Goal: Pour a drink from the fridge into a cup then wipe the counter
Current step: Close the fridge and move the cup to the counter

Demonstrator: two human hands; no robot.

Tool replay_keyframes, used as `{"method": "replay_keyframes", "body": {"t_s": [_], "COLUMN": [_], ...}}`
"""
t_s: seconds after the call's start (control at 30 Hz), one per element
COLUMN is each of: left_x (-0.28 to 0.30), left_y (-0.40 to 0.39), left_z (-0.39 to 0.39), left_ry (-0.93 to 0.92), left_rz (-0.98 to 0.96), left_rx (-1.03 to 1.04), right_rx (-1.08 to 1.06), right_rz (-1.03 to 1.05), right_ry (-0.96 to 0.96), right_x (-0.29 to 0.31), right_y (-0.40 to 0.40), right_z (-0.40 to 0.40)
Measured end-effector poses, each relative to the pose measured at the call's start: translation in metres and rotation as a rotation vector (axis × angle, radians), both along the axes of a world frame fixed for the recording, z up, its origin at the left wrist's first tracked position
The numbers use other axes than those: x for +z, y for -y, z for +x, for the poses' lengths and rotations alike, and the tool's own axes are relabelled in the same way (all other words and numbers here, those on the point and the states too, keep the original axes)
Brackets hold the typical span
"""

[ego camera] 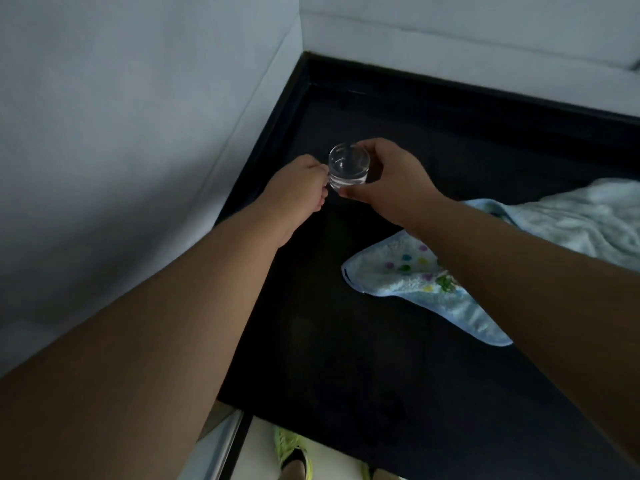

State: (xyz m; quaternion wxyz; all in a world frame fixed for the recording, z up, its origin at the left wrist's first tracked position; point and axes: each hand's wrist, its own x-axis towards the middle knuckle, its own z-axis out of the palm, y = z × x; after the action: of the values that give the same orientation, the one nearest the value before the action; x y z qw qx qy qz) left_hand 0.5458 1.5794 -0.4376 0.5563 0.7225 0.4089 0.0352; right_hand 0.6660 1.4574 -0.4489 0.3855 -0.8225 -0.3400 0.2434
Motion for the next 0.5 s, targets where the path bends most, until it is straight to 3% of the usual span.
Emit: {"method": "replay_keyframes", "body": {"t_s": [0.5], "left_x": [-0.023], "left_y": [-0.064], "left_z": [0.069], "left_ry": [0.034], "left_rz": [0.035], "left_rx": [0.164], "right_rx": [-0.052], "right_rz": [0.113], "right_ry": [-0.034], "right_x": [-0.026], "right_y": [-0.081], "right_z": [0.057]}}
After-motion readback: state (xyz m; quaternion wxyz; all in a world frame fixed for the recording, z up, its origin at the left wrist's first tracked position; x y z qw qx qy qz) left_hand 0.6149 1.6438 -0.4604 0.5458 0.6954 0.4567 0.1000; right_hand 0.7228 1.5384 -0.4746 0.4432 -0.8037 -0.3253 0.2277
